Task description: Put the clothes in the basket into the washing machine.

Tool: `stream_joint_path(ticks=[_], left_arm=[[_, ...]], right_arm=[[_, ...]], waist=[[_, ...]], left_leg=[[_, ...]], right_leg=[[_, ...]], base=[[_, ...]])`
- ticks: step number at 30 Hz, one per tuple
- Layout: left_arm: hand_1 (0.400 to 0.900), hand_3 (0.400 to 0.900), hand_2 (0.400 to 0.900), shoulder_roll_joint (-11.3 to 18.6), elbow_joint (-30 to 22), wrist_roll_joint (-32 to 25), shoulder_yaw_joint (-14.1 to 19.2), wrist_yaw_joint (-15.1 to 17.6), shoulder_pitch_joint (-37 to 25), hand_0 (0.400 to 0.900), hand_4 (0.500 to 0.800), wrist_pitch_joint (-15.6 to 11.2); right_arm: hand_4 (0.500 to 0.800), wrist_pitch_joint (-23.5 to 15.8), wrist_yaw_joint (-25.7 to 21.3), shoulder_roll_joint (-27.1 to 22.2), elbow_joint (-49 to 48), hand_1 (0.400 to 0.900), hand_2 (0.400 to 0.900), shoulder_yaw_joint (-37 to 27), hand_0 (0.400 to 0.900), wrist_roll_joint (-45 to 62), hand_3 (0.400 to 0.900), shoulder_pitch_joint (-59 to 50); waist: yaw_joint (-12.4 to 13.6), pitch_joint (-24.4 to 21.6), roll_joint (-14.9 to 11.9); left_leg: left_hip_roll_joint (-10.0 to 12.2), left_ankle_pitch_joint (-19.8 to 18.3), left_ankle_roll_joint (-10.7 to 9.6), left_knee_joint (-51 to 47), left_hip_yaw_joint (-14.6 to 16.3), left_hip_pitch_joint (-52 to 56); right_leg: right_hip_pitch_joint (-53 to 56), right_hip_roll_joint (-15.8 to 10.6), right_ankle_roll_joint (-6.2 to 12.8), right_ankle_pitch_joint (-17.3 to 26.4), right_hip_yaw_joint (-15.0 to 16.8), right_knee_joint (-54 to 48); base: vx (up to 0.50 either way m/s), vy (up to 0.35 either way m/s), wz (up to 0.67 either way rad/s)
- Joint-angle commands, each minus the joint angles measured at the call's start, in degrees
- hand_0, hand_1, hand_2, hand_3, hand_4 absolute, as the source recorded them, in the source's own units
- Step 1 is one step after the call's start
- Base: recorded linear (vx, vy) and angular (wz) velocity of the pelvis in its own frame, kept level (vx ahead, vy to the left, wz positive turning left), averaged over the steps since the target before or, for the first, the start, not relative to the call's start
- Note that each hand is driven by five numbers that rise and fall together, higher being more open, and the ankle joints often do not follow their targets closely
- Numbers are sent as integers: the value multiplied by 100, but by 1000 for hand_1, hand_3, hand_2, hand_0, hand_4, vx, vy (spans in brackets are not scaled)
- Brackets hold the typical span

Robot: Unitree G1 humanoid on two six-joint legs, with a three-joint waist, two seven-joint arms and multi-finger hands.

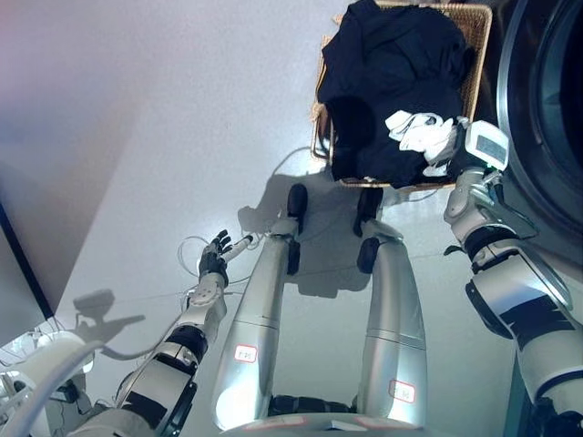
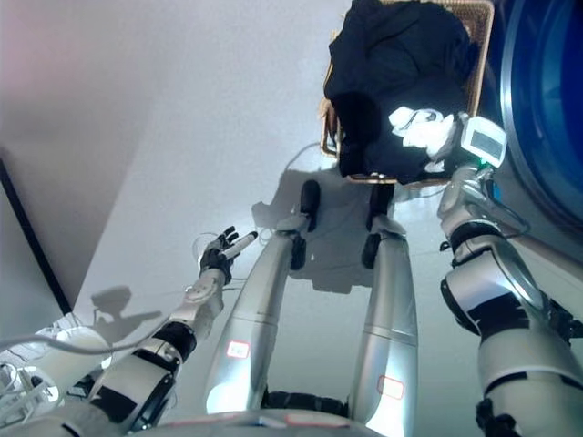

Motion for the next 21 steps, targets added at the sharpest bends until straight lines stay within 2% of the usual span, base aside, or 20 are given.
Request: stream_joint_path(ticks=[1, 2, 3, 4, 8, 16, 19, 21], left_arm=[[900, 900, 900, 79, -112, -203, -75, 214, 390, 900, 800, -232], [900, 900, 900, 73, -103, -209, -66, 205, 378, 900, 800, -233], [900, 900, 900, 63, -79, -195, -74, 200, 386, 900, 800, -223], [900, 900, 900, 44, -24, -204, -61, 184, 410, 900, 800, -222], [900, 900, 900, 5, 17, -187, -43, 179, 440, 900, 800, -222], [900, 900, 900, -16, 244, -137, 72, 270, 438, 900, 800, -258], [900, 900, 900, 1, 364, -161, 163, 321, 419, 900, 800, -256], [900, 900, 900, 19, 509, -217, 345, 374, 390, 900, 800, -239]], right_arm=[[800, 146, -116, -669, -7, 900, 900, 136, 900, -144, 900, 79], [800, 149, -91, -686, 0, 900, 900, 163, 900, -163, 900, 71], [691, 136, -56, -684, 12, 718, 718, 141, 718, -145, 718, 97], [500, 122, -5, -712, 5, 400, 400, 154, 400, -134, 400, 127], [500, 88, -18, -711, -76, 400, 400, 136, 400, -103, 400, 180], [500, -78, -347, -679, -463, 400, 400, -89, 400, 217, 400, 277], [500, -194, -464, -655, -733, 400, 400, -224, 400, 444, 400, 282], [500, -379, -568, -700, -1310, 400, 400, -486, 400, 880, 400, 329]], waist=[[-26, -181, 453], [-18, -218, 454], [-10, -247, 459], [2, -309, 448], [17, -368, 413], [-85, -496, 227], [-153, -514, 126], [-265, -528, 3]], left_leg=[[-140, -641, 65, 176, 182, 82], [-141, -640, 66, 186, 191, 27], [-149, -642, 70, 219, 191, -20], [-156, -635, 69, 236, 192, -79], [-151, -611, 72, 162, 187, -52], [-127, -534, 48, -239, 168, 260], [-108, -528, 39, -371, 161, 437], [-81, -525, 32, -480, 147, 608]], right_leg=[[-159, 34, 336, -906, 278, 860], [-227, 36, 343, -903, 290, 885], [-275, 29, 347, -905, 301, 920], [-332, 26, 351, -900, 311, 932], [-320, 26, 357, -881, 323, 886], [-40, 80, 389, -789, 310, 547], [155, 112, 406, -742, 316, 393], [347, 152, 421, -707, 302, 231]], base=[[0, 0, 0], [0, 0, 0], [0, 0, 0], [0, 0, 0], [6, 6, -2], [6, 4, -4], [15, 13, -14], [9, 11, -13]])
